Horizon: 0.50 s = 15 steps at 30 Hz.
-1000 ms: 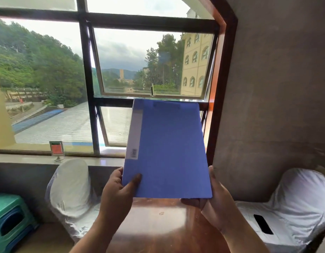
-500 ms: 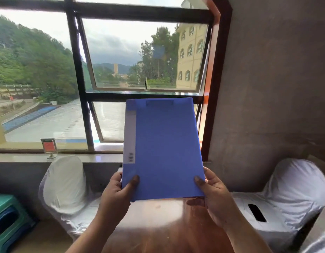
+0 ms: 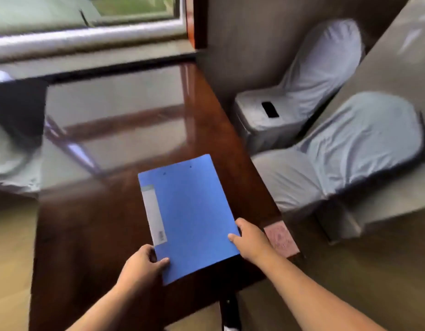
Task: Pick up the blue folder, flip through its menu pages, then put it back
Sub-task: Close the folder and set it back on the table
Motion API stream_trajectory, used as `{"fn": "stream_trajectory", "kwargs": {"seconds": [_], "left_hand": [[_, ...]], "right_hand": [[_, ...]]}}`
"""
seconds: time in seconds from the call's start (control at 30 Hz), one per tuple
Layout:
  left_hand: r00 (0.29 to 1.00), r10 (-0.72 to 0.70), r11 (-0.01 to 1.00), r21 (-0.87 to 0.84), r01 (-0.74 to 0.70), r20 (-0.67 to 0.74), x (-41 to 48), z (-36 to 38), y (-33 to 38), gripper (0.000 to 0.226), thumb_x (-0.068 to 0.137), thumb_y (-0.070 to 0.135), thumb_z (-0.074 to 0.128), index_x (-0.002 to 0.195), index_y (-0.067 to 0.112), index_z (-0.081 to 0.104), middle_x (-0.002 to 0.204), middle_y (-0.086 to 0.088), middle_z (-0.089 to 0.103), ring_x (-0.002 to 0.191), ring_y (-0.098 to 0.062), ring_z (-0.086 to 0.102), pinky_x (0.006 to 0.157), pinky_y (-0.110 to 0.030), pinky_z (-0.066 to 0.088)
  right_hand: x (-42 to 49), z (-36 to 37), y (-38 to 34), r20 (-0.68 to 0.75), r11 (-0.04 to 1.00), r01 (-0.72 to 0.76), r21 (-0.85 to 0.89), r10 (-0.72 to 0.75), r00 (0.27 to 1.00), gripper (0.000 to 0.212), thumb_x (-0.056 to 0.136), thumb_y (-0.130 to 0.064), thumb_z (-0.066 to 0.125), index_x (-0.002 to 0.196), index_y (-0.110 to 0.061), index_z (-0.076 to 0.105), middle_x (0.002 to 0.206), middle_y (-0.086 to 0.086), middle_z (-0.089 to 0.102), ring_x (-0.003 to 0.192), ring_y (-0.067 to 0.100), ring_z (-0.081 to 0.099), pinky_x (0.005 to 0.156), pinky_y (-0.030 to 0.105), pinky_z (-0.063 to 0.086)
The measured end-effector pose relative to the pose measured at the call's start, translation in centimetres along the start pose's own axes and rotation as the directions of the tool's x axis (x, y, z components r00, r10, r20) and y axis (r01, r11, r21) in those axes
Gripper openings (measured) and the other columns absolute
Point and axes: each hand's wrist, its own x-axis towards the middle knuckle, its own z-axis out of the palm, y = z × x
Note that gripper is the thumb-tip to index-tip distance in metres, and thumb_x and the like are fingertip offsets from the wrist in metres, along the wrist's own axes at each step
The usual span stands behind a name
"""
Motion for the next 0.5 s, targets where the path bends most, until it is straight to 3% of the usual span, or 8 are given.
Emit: {"fn": "stream_trajectory", "kwargs": {"seconds": [0.13,0.27,0.33,0.4,0.5], "left_hand": [[0.996,-0.063,0.988,0.144,0.053,0.067,0.0,4.3,-2.2,0.028,0.079,0.048,0.078,0.09,0.027,0.063,0.085,0.014,0.071,0.078,-0.007,0.066,0.067,-0.033,0.051],[0.984,-0.059,0.919,0.395,-0.012,0.167,-0.3,6.3,-3.3,0.036,0.085,0.059,0.071,0.095,0.028,0.057,0.1,0.007,0.072,0.099,-0.019,0.07,0.078,-0.035,0.053],[0.981,-0.043,0.885,0.463,-0.051,0.191,-0.6,7.0,-3.7,0.04,0.085,0.065,0.065,0.094,0.026,0.058,0.103,0.007,0.073,0.103,-0.019,0.071,0.081,-0.034,0.054],[0.98,-0.019,0.865,0.495,-0.084,0.199,-0.7,7.5,-3.7,0.042,0.086,0.067,0.061,0.095,0.026,0.059,0.105,0.007,0.074,0.104,-0.018,0.071,0.078,-0.033,0.051],[0.977,0.016,0.853,0.507,-0.124,0.212,-0.5,8.3,-2.9,0.042,0.087,0.07,0.058,0.096,0.029,0.058,0.108,0.008,0.075,0.107,-0.016,0.072,0.078,-0.031,0.048]], "right_hand": [[-0.3,3.6,4.1,0.085,0.981,-0.087,-0.173,0.103,0.991,0.02,0.098,-0.037,0.062,0.098,-0.019,0.053,0.103,0.003,0.069,0.092,0.031,0.066,0.078,0.044,0.057],[-1.4,5.5,6.3,0.099,0.93,-0.133,-0.343,0.177,0.979,0.032,0.099,-0.043,0.065,0.111,-0.016,0.051,0.109,0.006,0.068,0.096,0.032,0.069,0.071,0.043,0.056],[-2.2,6.0,6.9,0.03,0.922,-0.125,-0.367,0.146,0.989,0.042,0.098,-0.044,0.067,0.121,-0.014,0.047,0.116,0.007,0.066,0.102,0.031,0.068,0.069,0.04,0.054],[-3.1,6.7,7.4,-0.01,0.921,-0.059,-0.385,0.06,0.998,0.048,0.098,-0.041,0.067,0.129,-0.013,0.043,0.125,0.009,0.061,0.109,0.031,0.064,0.076,0.039,0.057],[-4.3,8.5,7.7,0.106,0.909,0.077,-0.409,-0.037,0.994,0.051,0.1,-0.039,0.064,0.136,-0.012,0.039,0.133,0.016,0.053,0.114,0.037,0.057,0.087,0.047,0.055]]}}
